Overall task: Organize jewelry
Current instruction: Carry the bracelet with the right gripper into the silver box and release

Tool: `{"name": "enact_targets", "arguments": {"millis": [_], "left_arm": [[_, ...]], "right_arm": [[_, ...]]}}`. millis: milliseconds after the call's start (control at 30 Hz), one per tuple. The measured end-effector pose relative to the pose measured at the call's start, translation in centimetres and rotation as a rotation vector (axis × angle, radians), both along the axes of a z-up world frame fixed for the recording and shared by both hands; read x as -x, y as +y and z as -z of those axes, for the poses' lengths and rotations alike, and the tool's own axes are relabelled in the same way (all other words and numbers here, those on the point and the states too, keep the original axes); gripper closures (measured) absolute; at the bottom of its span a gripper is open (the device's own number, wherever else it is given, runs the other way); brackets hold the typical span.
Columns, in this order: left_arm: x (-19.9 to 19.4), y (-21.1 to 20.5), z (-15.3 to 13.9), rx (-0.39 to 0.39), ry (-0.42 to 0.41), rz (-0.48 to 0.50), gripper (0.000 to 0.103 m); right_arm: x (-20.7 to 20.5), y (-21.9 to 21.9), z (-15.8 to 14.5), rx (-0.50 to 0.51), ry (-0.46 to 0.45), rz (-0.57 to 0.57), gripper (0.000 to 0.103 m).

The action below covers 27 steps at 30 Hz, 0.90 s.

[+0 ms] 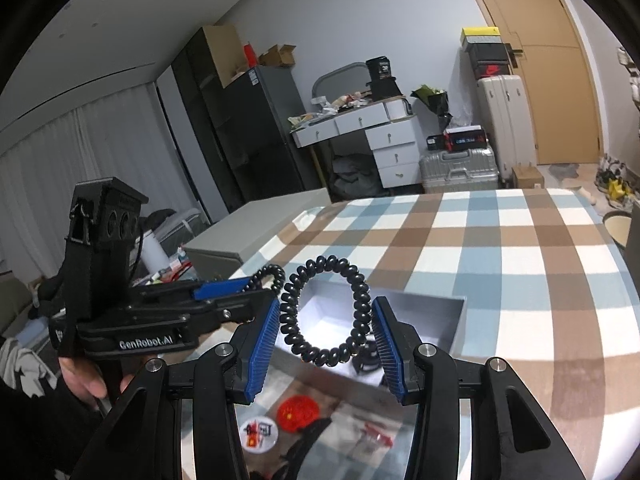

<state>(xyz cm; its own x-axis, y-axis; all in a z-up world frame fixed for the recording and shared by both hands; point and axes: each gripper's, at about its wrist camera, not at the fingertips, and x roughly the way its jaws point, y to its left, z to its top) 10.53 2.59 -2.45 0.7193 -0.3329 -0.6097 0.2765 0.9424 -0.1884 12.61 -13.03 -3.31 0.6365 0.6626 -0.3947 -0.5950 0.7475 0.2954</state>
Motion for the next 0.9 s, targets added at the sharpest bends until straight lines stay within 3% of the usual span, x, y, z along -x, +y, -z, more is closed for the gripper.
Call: {"name": "enact_targets", "arguments": {"millis": [367, 900], "left_arm": [[-1.7, -0.6, 0.6, 0.023, 0.031, 0.026, 0.066], [-3.5, -1.4, 3.2, 0.01, 0.127, 0.057, 0.066]], "right_arm": [[-2.5, 0.1, 0.2, 0.012, 0.033, 0.025, 0.057], [-4.5, 0.4, 2.9, 0.077, 0.127, 0.054, 0.057]]}}
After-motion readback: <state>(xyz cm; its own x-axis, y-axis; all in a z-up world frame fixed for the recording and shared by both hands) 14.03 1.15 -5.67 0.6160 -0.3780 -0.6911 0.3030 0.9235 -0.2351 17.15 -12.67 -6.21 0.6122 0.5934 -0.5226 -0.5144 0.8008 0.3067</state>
